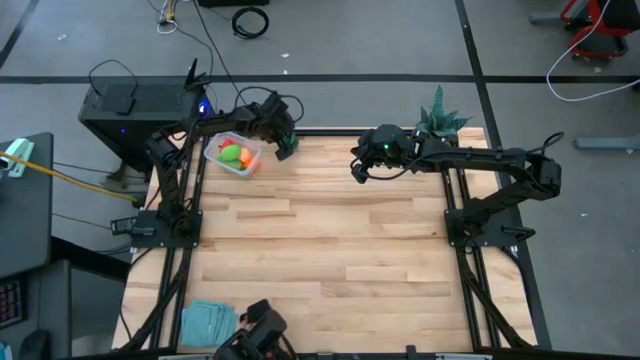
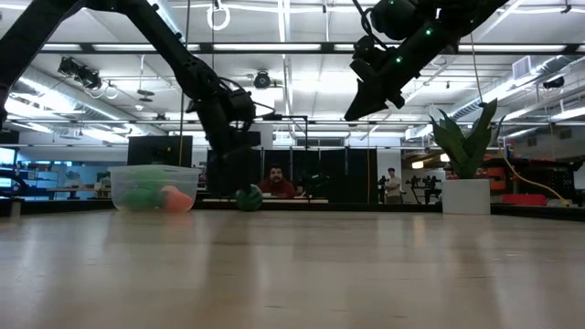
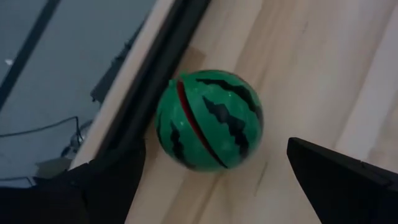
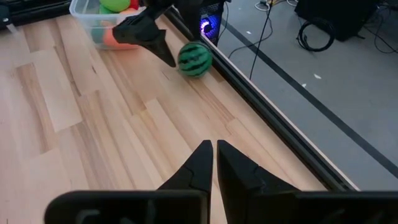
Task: Pick and placing Produce into tupperware
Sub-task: Put the green watermelon into the transparent bin
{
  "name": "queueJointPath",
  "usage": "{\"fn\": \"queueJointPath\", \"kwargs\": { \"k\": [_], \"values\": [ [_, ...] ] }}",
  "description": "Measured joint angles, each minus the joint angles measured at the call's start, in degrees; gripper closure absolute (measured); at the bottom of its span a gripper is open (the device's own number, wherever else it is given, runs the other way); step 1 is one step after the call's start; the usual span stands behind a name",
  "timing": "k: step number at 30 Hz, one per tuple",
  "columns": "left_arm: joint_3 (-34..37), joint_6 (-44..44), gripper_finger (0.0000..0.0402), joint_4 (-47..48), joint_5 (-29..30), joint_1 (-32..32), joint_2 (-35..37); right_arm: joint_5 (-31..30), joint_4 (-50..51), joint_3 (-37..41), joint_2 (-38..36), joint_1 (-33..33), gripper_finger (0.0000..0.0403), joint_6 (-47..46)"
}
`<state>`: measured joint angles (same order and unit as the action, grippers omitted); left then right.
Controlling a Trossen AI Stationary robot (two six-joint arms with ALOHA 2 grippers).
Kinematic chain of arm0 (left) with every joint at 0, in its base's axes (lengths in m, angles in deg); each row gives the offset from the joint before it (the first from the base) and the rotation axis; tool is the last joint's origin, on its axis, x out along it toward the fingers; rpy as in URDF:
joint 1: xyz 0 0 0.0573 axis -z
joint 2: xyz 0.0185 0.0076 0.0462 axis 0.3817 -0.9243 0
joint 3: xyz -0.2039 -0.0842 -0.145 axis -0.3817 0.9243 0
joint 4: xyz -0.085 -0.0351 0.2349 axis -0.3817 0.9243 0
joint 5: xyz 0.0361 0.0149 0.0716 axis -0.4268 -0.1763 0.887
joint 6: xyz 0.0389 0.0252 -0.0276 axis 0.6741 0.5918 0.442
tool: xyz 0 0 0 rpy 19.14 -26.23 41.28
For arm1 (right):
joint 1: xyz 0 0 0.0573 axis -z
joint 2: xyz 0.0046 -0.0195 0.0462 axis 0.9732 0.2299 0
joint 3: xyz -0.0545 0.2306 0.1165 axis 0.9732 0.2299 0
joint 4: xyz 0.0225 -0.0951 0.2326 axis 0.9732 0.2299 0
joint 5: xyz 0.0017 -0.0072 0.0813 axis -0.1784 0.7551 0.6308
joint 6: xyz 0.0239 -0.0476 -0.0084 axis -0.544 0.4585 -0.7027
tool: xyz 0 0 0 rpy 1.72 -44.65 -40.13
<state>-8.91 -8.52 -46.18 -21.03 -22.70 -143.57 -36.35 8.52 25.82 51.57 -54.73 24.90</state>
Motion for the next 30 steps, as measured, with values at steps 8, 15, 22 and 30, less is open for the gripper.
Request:
{"fn": "queueJointPath", "kwargs": {
  "k": [8, 15, 22, 30],
  "values": [
    [0.00, -0.97, 0.0002, -6.17, 0.49, 0.04, -2.95, -0.01, 0.01, 0.00, 0.00, 0.00, 0.0373, 0.00],
    [0.00, -2.07, 0.0002, -9.55, 0.84, -0.06, -3.91, -0.02, 0.01, 0.00, 0.00, 0.00, 0.0373, 0.00],
    [0.00, -2.93, 0.0034, -10.28, 1.10, -0.04, -4.05, -0.02, 0.01, 0.00, 0.02, 0.00, 0.0373, 0.00],
    [-0.02, -5.52, 0.0084, -7.67, 1.41, 0.07, -4.09, -0.02, 0.01, 0.00, 0.00, 0.00, 0.0373, 0.00]
  ]
}}
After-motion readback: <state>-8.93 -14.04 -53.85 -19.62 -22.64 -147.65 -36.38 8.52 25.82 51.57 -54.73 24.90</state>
